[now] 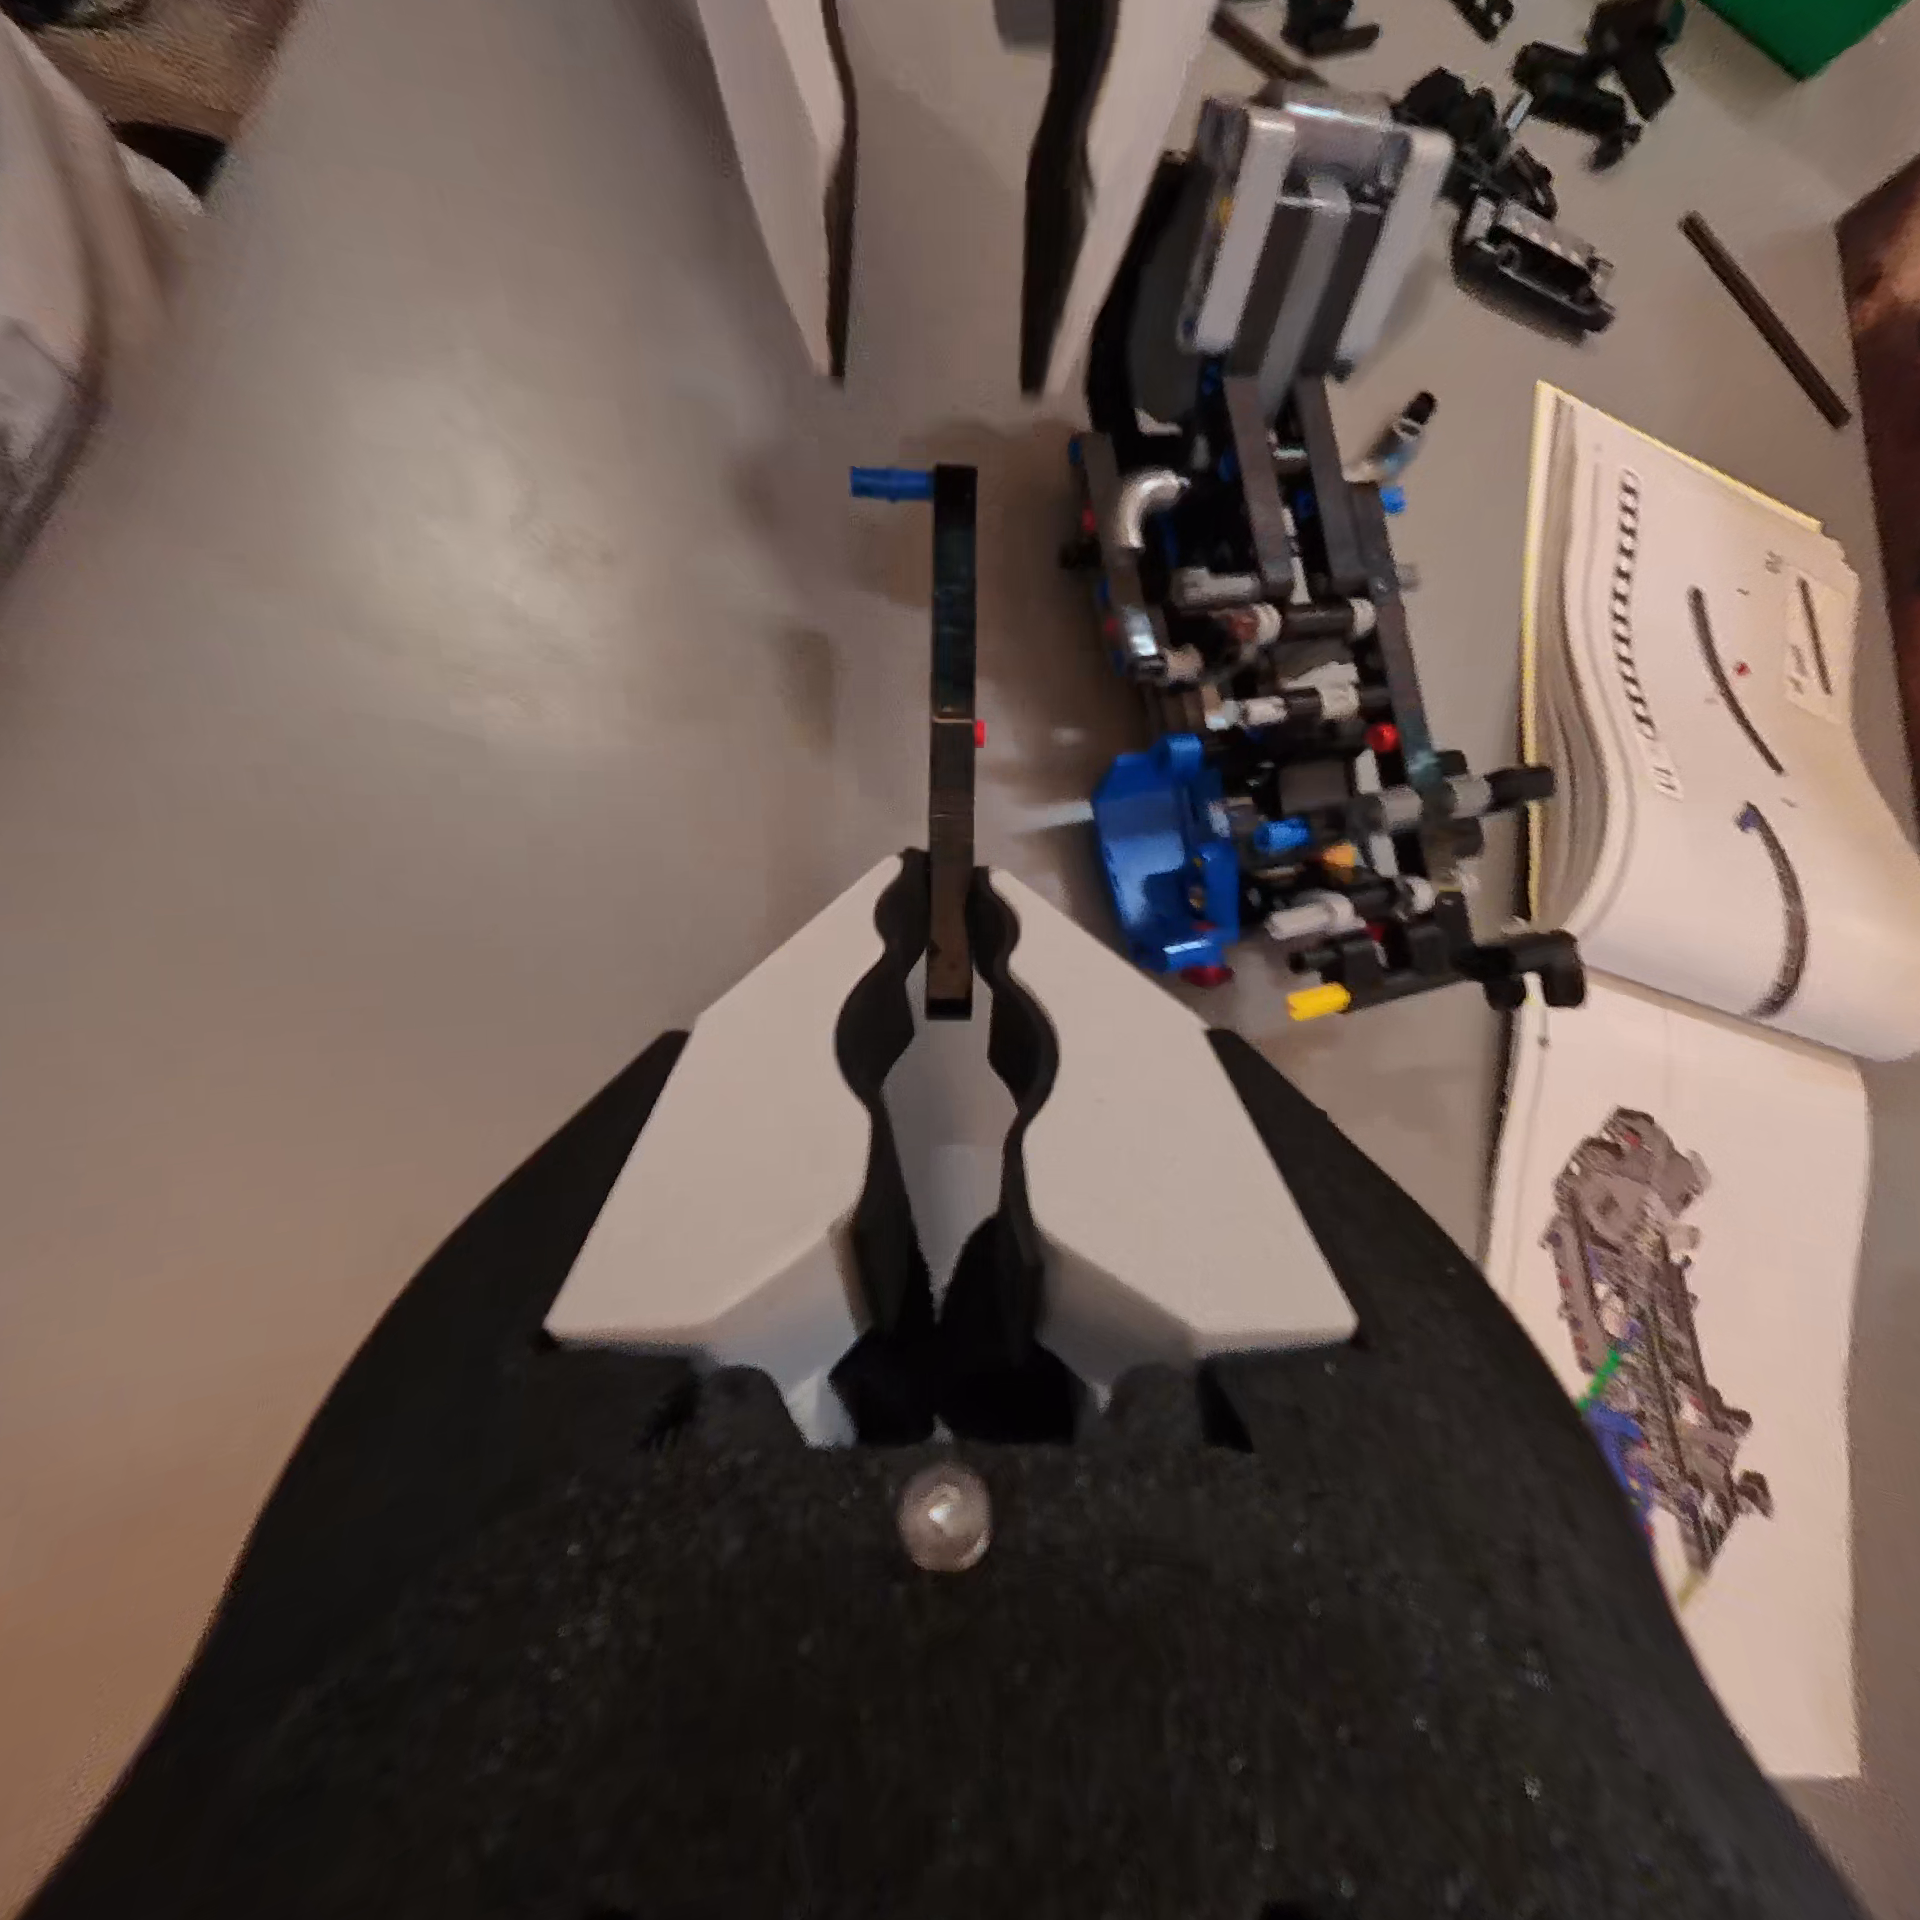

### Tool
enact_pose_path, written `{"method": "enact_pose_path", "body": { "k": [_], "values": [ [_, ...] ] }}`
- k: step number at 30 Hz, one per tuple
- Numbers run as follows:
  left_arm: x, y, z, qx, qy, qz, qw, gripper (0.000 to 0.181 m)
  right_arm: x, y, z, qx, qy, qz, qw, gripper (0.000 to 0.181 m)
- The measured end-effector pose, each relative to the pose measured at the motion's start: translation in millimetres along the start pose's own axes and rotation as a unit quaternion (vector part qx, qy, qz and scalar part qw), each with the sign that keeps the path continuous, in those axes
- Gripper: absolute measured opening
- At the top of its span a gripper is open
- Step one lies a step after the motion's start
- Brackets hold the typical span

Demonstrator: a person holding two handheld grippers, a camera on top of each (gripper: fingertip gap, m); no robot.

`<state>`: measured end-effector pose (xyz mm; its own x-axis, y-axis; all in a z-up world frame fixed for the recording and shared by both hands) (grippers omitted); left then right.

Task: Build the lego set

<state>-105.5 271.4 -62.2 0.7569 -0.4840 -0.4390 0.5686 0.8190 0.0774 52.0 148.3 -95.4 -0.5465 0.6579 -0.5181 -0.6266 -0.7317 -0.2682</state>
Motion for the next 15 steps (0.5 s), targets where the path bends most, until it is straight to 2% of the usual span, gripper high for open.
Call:
{"method": "enact_pose_path", "body": {
  "k": [6,10,15],
  "values": [
    [-23.1,6.2,2.6,0.015,-0.027,0.049,0.998,0.035,-7.2,-16.2,-7.3,0.024,-0.005,-0.021,0.999,0.007],
    [-7.8,-2.1,-6.7,0.014,-0.007,0.044,0.999,0.033,-16.5,-22.4,-10.2,0.052,-0.04,-0.017,0.998,0.007],
    [13.4,-10.9,-15.9,0.08,-0.029,0.121,0.989,0.03,-19.3,-22.3,-12.1,0.084,-0.069,0.016,0.994,0.007]
  ]
}}
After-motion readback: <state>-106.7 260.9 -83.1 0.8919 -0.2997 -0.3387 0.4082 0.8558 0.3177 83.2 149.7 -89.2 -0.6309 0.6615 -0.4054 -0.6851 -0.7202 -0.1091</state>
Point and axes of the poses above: each gripper's, where its closed fingertips meet, x out along the fingers, z out of its top, y = z × x across the jaws, the point moved 10 cm from there along -x, back along the fingers, and after that the axes turned 15 degrees about -y, right-handed, at the moved point
